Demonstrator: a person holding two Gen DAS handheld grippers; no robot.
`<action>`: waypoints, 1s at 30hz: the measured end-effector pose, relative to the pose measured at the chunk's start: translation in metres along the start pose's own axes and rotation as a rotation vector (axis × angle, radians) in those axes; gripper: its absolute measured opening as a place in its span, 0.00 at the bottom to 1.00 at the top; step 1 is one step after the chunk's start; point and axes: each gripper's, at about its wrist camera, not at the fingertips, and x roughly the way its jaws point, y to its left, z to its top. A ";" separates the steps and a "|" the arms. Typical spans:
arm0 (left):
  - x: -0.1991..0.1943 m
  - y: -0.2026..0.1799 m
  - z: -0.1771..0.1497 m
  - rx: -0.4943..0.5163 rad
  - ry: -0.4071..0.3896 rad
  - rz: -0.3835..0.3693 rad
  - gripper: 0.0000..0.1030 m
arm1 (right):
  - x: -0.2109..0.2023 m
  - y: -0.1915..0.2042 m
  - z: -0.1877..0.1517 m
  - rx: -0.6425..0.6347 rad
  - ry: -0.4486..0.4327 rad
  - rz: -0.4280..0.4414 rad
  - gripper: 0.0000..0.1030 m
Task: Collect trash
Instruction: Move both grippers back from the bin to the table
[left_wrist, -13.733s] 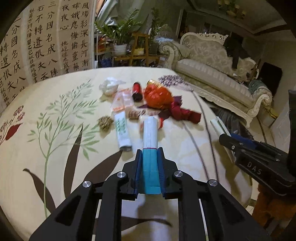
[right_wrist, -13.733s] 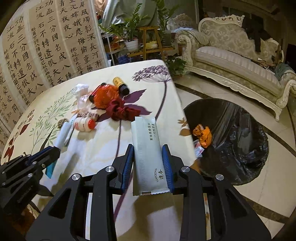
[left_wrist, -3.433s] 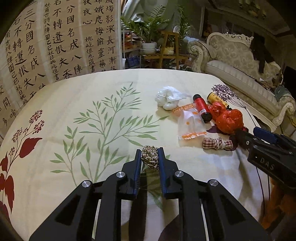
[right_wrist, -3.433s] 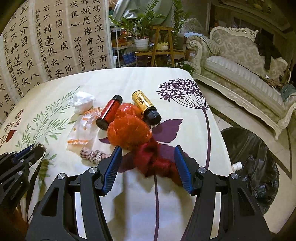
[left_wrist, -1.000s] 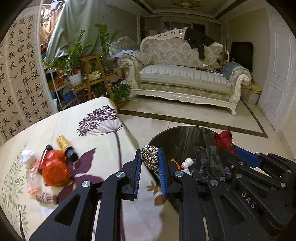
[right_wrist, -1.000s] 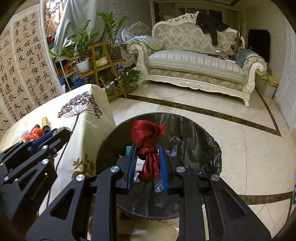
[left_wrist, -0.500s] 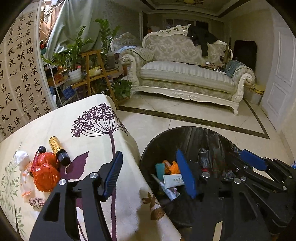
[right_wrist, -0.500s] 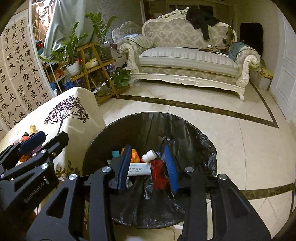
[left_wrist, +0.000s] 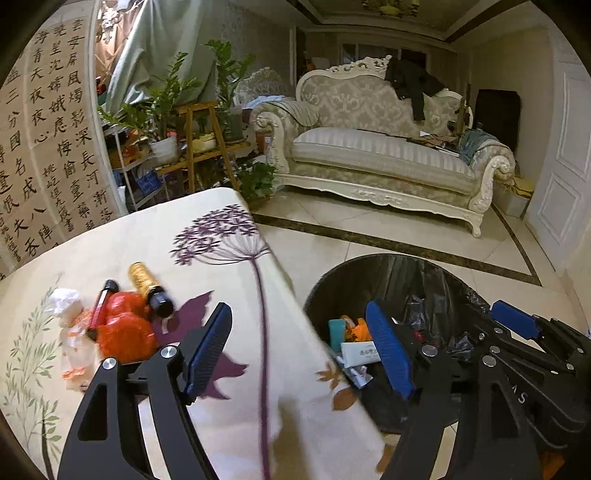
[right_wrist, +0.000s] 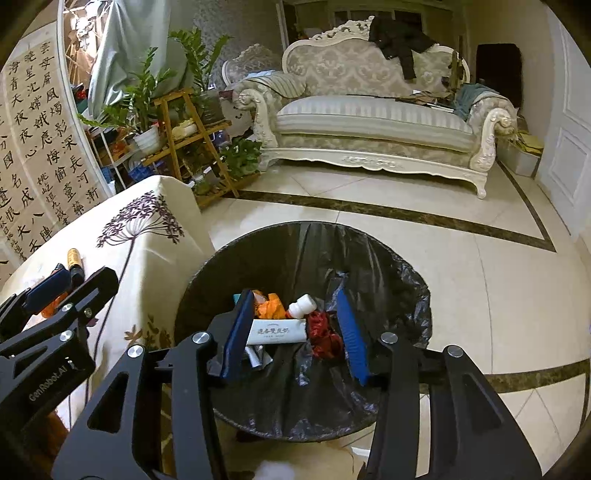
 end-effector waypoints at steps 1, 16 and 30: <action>-0.003 0.004 -0.001 -0.005 -0.001 0.009 0.71 | 0.000 0.003 -0.001 -0.003 0.002 0.006 0.44; -0.034 0.094 -0.022 -0.142 0.018 0.172 0.71 | -0.009 0.079 -0.008 -0.124 0.018 0.123 0.44; -0.021 0.176 -0.035 -0.264 0.079 0.264 0.71 | -0.002 0.142 -0.006 -0.216 0.038 0.213 0.44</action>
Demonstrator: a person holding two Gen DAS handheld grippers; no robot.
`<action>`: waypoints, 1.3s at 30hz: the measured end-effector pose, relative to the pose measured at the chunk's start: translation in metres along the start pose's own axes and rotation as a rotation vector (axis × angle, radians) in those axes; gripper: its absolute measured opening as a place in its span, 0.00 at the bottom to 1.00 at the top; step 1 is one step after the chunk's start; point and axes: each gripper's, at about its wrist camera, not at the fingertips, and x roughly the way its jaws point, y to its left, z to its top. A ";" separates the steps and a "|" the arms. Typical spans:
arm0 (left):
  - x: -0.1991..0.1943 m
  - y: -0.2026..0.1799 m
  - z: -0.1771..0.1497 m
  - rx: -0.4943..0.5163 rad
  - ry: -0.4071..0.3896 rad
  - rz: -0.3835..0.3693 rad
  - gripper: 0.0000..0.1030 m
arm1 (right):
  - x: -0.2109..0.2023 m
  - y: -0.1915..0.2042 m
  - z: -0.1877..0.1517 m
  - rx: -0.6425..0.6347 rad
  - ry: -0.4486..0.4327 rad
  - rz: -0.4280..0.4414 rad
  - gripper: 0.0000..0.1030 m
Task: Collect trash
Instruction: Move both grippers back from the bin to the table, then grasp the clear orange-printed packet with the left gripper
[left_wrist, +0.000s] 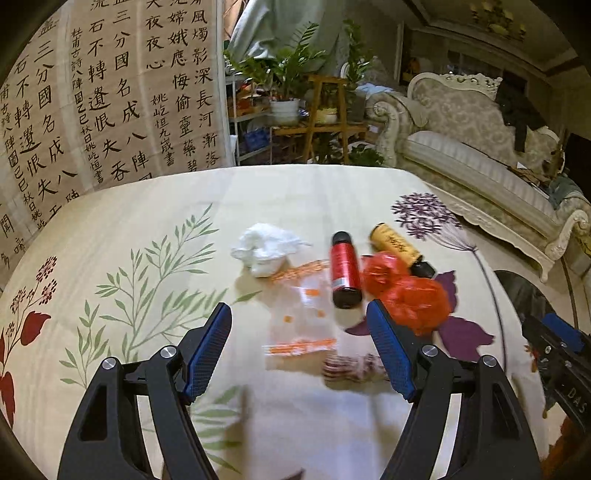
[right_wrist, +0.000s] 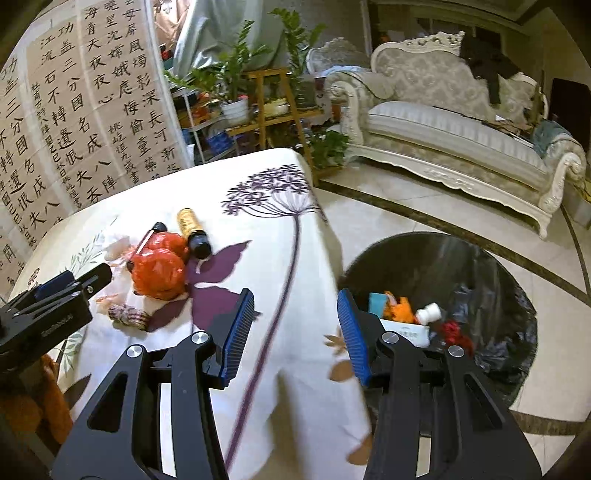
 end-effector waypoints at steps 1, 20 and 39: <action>0.003 0.002 0.001 0.002 0.007 0.002 0.71 | 0.002 0.003 0.001 -0.005 0.002 0.005 0.44; 0.025 0.009 -0.001 0.015 0.104 -0.144 0.40 | 0.024 0.046 0.009 -0.068 0.029 0.063 0.45; -0.021 0.050 0.001 -0.034 0.003 -0.091 0.39 | 0.019 0.087 0.015 -0.131 0.011 0.109 0.53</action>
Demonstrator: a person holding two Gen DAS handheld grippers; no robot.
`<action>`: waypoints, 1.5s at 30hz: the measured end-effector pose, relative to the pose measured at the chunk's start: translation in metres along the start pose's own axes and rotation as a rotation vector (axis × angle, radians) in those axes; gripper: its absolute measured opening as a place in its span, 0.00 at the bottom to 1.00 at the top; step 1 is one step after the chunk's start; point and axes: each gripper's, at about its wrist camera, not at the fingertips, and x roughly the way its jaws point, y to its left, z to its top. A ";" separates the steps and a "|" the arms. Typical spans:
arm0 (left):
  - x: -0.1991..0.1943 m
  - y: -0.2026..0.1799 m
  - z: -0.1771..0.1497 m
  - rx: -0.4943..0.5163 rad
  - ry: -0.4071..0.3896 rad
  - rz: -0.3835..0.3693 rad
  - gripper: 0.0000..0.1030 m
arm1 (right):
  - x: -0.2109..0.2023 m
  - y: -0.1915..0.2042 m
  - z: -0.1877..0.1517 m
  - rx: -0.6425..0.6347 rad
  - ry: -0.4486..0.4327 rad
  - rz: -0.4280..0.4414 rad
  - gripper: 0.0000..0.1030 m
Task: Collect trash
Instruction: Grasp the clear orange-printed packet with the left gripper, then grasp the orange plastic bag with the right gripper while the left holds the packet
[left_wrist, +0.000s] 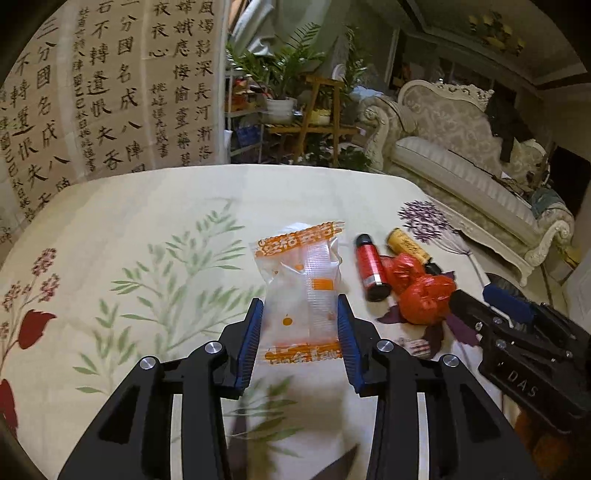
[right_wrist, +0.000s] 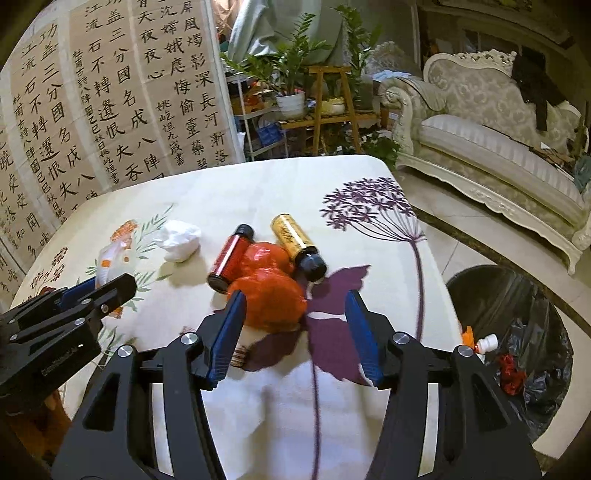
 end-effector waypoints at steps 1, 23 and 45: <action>-0.001 0.004 -0.001 -0.003 -0.003 0.011 0.39 | 0.002 0.003 0.001 -0.006 0.003 0.002 0.53; -0.003 0.046 -0.014 -0.059 -0.001 0.089 0.39 | 0.030 0.030 -0.003 -0.070 0.071 -0.009 0.38; -0.032 -0.027 -0.027 0.032 -0.059 -0.006 0.38 | -0.048 -0.033 -0.027 0.026 -0.041 -0.100 0.37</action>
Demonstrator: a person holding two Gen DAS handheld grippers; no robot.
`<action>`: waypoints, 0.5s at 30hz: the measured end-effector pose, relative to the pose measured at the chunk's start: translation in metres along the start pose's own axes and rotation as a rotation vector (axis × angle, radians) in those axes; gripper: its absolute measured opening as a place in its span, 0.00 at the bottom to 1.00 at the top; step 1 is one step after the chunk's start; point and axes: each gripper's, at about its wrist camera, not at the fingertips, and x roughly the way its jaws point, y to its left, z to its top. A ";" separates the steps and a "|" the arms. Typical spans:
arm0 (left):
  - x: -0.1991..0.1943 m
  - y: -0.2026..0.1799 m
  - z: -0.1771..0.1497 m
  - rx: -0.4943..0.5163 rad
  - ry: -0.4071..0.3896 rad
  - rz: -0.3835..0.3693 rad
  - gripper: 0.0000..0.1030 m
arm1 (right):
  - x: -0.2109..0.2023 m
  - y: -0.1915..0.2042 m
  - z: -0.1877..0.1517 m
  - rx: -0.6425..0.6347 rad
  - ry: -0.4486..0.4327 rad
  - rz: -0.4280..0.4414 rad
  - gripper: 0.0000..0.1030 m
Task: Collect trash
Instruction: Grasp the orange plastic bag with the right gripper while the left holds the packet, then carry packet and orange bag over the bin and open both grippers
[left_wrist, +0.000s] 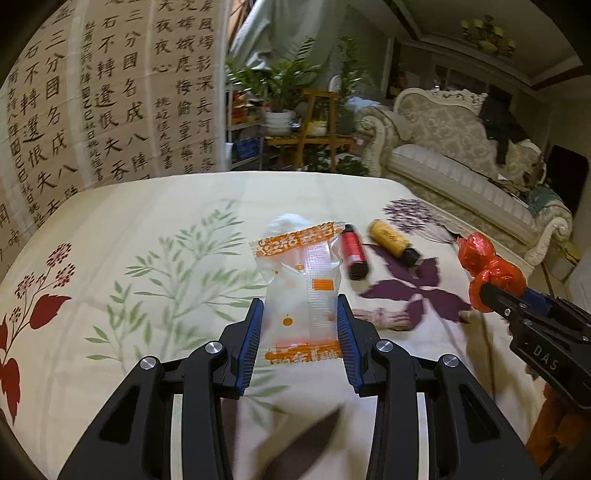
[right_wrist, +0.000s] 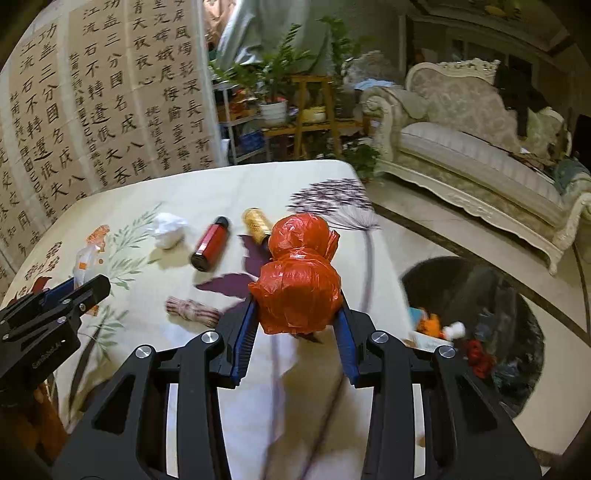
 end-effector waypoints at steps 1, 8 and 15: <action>-0.001 -0.006 -0.001 0.009 -0.003 -0.005 0.38 | -0.003 -0.006 -0.002 0.009 -0.004 -0.012 0.37; -0.004 -0.058 -0.004 0.075 -0.019 -0.066 0.38 | -0.021 -0.051 -0.016 0.073 -0.021 -0.088 0.37; 0.001 -0.119 -0.008 0.163 -0.027 -0.146 0.39 | -0.033 -0.096 -0.028 0.130 -0.033 -0.167 0.37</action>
